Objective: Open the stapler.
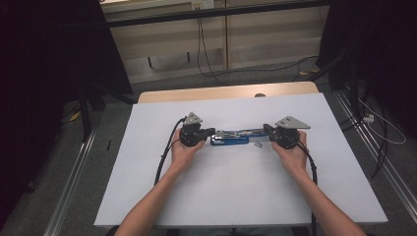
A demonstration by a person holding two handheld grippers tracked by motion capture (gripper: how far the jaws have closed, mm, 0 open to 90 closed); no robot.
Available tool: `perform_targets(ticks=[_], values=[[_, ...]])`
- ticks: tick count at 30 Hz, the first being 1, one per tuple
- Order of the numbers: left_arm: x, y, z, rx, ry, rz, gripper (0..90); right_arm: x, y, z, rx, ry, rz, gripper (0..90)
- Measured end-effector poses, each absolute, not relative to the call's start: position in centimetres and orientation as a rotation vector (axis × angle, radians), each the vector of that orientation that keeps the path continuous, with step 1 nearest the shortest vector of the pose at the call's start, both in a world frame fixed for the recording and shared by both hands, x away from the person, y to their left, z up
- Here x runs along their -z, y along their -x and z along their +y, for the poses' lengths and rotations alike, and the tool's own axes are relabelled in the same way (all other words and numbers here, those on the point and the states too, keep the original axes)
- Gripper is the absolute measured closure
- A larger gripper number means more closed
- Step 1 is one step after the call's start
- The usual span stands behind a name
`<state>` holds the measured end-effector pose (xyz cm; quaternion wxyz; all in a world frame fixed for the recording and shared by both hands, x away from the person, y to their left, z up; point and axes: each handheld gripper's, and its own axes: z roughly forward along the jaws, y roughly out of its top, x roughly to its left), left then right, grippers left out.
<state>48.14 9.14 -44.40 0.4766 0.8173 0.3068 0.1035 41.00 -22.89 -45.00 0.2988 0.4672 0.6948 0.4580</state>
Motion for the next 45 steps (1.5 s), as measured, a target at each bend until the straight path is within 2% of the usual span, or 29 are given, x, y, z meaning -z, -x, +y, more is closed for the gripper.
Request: perform_targets(ticks=[11, 13, 16, 22, 25, 28, 30, 33, 38, 41, 45], values=[[44.1, -47.9, 9.1, -0.276, -1.985, 0.755, 90.0, 45.0, -40.9, -22.9, -1.257, -1.24, 1.856, 89.8], [44.1, -47.9, 9.1, -0.28, -1.981, 0.753, 90.0, 44.9, -40.9, -22.9, -1.263, -1.246, 1.857, 85.1], [43.7, -47.8, 9.4, -0.279, -1.939, 0.753, 88.7, 44.7, -40.9, -23.0, -1.284, -1.24, 1.859, 84.8], [43.1, -47.7, 9.9, -0.318, -1.915, 0.763, 74.1, 44.7, -40.9, -23.1, -1.307, -1.252, 1.858, 77.8], [43.1, -47.6, 10.0, -0.34, -1.911, 0.773, 65.7, 44.7, -40.9, -23.0, -1.297, -1.253, 1.851, 65.3], [43.3, -47.5, 9.9, -0.368, -1.893, 0.836, 44.7, 44.7, -40.9, -23.0, -1.322, -1.264, 1.847, 57.1], [43.4, -47.4, 10.1, -0.369, -1.905, 0.838, 40.5, 44.7, -40.9, -22.9, -1.313, -1.257, 1.852, 48.2], [43.4, -47.5, 10.2, -0.375, -1.924, 0.859, 26.5, 44.5, -40.9, -22.7, -1.333, -1.241, 1.86, 37.2], [43.1, -47.3, 10.3, -0.373, -1.932, 0.857, 9.3, 44.1, -40.9, -22.5, -1.335, -1.243, 1.856, 14.9], [42.8, -47.1, 10.5, -0.355, -1.938, 0.853, 4.6, 44.0, -40.8, -22.7, -1.343, -1.256, 1.845, 9.3], [42.5, -46.5, 11.1, -0.333, -1.921, 0.862, 3.9, 43.8, -40.6, -23.0, -1.338, -1.24, 1.851, 6.7]])
